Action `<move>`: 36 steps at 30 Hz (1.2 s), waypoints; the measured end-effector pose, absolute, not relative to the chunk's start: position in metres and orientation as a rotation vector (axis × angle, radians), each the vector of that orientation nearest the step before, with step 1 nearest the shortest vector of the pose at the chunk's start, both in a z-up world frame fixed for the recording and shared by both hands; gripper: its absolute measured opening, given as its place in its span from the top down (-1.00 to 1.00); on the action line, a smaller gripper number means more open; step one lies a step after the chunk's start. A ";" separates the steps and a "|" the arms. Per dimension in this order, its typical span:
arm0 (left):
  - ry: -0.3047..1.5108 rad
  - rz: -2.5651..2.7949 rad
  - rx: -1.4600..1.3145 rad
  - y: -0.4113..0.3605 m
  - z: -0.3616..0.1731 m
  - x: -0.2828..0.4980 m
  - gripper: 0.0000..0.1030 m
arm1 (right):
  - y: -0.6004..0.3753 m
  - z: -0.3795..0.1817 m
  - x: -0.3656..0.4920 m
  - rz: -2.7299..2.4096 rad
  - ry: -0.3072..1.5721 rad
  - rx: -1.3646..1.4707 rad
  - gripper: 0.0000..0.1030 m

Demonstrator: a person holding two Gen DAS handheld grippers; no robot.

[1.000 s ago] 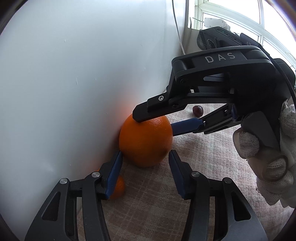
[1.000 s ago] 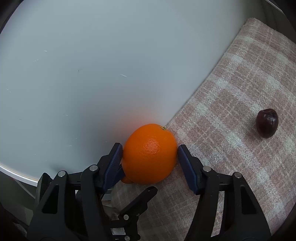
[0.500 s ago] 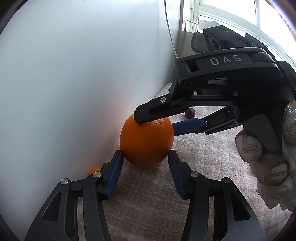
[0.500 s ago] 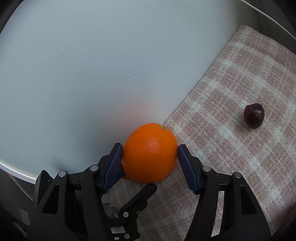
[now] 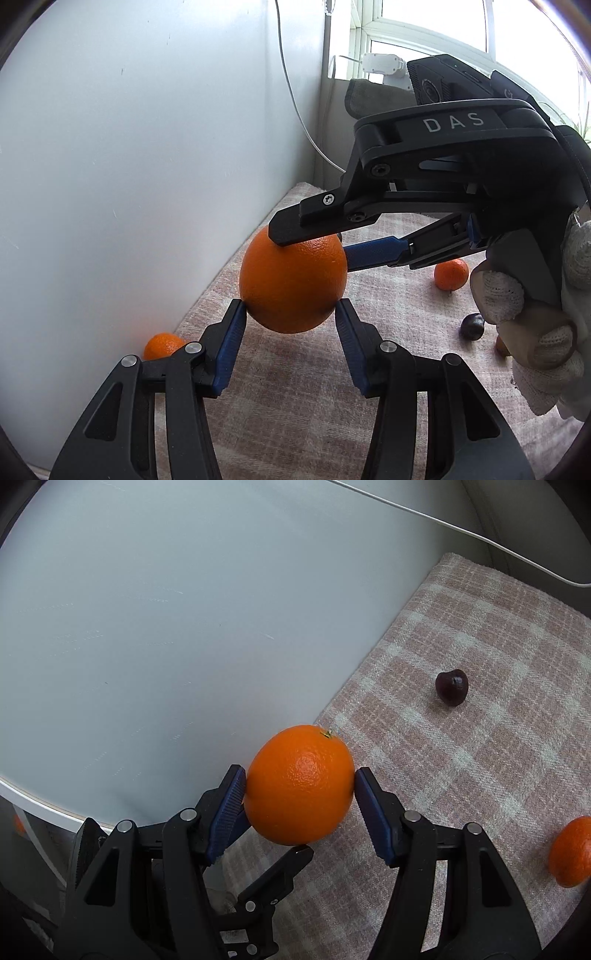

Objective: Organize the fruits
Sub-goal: 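Carry the second orange into the bowl beside the first and release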

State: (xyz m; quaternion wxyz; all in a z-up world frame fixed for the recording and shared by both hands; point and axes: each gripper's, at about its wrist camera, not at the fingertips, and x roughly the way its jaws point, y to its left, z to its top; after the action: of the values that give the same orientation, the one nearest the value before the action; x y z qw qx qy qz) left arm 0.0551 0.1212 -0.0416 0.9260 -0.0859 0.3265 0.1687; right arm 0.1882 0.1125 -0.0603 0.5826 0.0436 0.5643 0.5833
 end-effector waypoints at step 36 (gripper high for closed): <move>0.590 -0.036 -0.070 -0.037 -0.004 0.062 0.05 | -0.144 -0.007 0.189 1.067 1.117 0.340 -0.23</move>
State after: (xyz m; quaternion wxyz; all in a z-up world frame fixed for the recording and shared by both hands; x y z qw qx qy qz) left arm 0.0616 -0.0374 -0.0039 0.9560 -0.0344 0.2908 -0.0175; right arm 0.1888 -0.1445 -0.0070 0.7031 0.1529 0.5023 0.4796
